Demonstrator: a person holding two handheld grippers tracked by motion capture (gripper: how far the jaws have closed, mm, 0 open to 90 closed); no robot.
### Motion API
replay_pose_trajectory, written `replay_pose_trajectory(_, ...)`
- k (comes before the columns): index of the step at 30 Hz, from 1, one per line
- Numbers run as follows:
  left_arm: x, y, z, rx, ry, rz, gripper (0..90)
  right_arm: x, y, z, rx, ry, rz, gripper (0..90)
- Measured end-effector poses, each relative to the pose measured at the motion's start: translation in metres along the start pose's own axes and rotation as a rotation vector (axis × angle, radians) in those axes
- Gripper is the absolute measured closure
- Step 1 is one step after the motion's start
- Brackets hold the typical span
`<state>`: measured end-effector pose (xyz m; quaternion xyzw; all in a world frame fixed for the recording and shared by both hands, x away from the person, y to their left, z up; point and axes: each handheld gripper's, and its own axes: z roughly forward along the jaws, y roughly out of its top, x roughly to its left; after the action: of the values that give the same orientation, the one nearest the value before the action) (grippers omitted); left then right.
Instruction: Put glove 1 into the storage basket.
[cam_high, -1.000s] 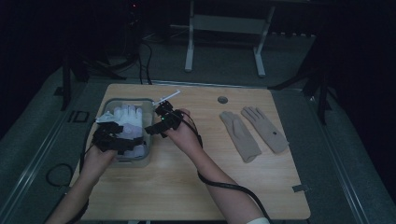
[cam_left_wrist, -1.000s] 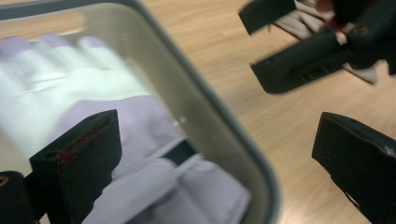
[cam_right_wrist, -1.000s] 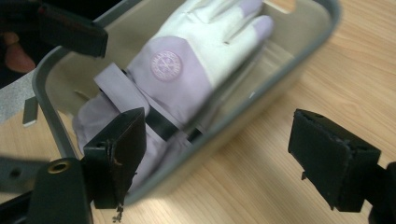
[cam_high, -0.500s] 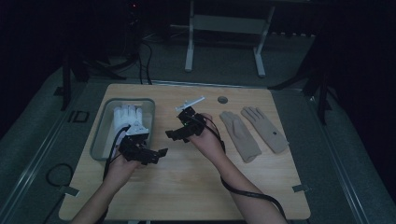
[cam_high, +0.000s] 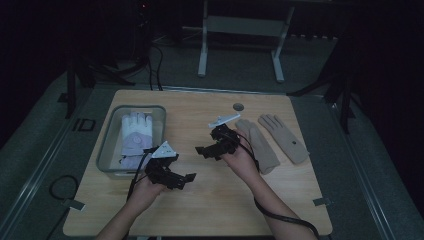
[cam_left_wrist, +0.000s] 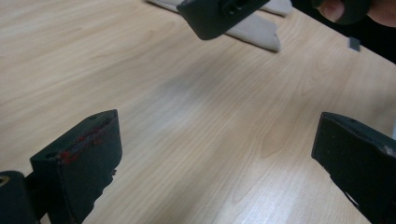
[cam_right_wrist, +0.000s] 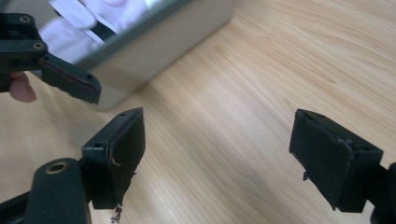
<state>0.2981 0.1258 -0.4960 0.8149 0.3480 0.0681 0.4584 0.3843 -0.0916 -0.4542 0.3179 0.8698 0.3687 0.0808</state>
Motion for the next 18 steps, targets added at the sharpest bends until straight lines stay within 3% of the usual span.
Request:
replay_pose_trajectory(5,-0.004,-0.009,0.013,0.005,-0.030,0.032,1.8,-0.006,-0.014,-0.003,-0.007,-0.006,-0.008,18.0)
replay_pose_trajectory(9,-0.006,-0.018,0.023,0.008,-0.055,0.038,1.8,-0.010,-0.026,0.001,0.022,0.021,-0.013,18.0)
replay_pose_trajectory(11,-0.008,-0.023,0.026,-0.017,-0.076,0.047,1.8,-0.011,-0.033,0.003,0.019,0.027,-0.022,17.9)
replay_pose_trajectory(14,-0.009,-0.031,0.029,-0.044,-0.074,0.079,1.7,-0.013,-0.045,0.004,0.001,0.021,-0.041,16.4)
replay_pose_trajectory(18,-0.005,-0.040,0.031,-0.057,-0.092,0.053,1.8,-0.017,-0.056,0.004,0.011,0.019,-0.042,16.0)
